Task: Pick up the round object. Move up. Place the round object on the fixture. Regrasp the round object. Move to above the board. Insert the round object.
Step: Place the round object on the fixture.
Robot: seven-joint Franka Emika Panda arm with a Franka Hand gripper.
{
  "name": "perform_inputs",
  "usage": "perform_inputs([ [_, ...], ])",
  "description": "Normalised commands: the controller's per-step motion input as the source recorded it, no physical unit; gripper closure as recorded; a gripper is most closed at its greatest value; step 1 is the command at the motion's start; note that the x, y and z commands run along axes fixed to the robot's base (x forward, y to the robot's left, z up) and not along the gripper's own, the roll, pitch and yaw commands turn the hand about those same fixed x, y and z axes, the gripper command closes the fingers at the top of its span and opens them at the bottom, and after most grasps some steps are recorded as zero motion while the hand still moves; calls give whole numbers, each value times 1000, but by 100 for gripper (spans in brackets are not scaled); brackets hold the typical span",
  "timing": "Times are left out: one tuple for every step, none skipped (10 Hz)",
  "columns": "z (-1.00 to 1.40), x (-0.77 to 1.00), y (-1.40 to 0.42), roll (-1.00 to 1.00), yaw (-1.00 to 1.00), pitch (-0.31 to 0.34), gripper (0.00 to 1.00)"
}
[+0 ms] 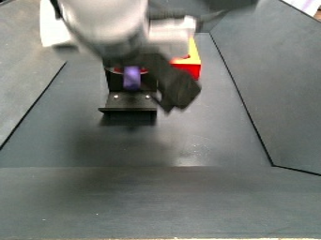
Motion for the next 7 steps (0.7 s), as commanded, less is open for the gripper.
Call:
perform_inputs([
  [-1000,166,106,-534,-153,12,100],
  [-1000,179,115,-333,-125,10,100],
  [-1000,187,112,-238,-109,9,100],
  [-1000,190,117,-199,-94,3,100],
  [-827,161,112,-175,-87,6,100],
  [-744,115,160,-124,-77,-2,100],
  [-737,101,165,-120,-71,-8,100],
])
